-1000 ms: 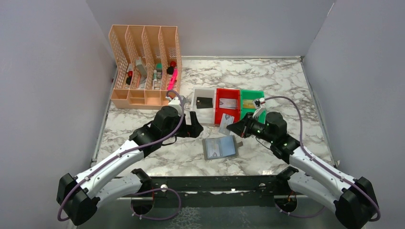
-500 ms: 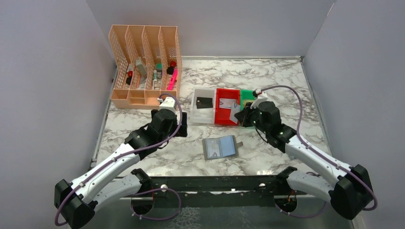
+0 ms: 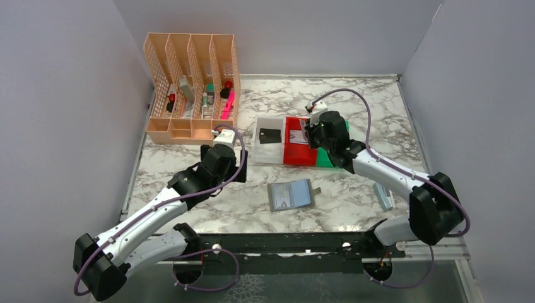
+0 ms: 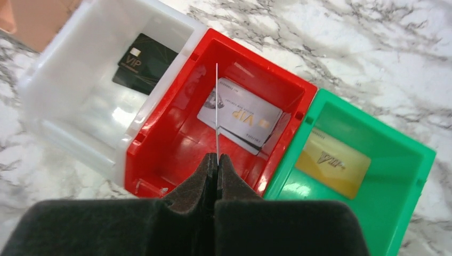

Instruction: Take the credit cards out of the card holder

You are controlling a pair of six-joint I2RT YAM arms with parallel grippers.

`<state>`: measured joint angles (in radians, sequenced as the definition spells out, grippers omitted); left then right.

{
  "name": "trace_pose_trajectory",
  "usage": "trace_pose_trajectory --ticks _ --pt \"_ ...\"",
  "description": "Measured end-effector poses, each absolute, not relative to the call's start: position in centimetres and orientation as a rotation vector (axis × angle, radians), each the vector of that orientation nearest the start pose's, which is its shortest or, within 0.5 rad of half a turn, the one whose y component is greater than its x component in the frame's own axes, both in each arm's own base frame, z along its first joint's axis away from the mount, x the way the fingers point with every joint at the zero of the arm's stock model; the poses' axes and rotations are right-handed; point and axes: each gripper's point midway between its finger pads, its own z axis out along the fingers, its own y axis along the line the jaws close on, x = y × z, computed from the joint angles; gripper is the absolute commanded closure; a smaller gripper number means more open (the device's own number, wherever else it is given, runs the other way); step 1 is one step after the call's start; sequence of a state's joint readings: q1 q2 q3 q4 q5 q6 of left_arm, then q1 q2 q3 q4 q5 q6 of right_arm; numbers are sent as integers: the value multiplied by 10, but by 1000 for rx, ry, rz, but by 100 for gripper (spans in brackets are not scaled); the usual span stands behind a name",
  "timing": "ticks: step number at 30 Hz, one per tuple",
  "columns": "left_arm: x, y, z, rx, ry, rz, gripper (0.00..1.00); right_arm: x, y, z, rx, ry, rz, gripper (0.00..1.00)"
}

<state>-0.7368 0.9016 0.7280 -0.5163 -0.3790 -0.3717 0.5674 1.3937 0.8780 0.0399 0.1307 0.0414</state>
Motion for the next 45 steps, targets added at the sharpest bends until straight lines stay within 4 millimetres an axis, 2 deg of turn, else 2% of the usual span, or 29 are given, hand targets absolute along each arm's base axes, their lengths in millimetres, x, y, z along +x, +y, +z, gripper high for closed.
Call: trace_pose_trajectory --ticks 5,14,21,33,39,45 --pt "236 -139 155 186 2187 -164 1 380 206 143 -626 1970 116 99" --pt "237 -134 161 165 2165 -147 1 395 201 116 -909 1926 -85 99" --pt "237 -134 159 171 2171 -138 1 411 202 100 -1062 1892 -209 99" --pt "237 -133 157 183 2177 -127 1 429 204 91 -1203 1798 -319 95" --pt "236 -132 156 187 2182 -121 1 431 203 73 -1268 1800 -351 91" --pt "236 -132 156 188 2182 -121 1 433 207 72 -1286 1774 -360 87"
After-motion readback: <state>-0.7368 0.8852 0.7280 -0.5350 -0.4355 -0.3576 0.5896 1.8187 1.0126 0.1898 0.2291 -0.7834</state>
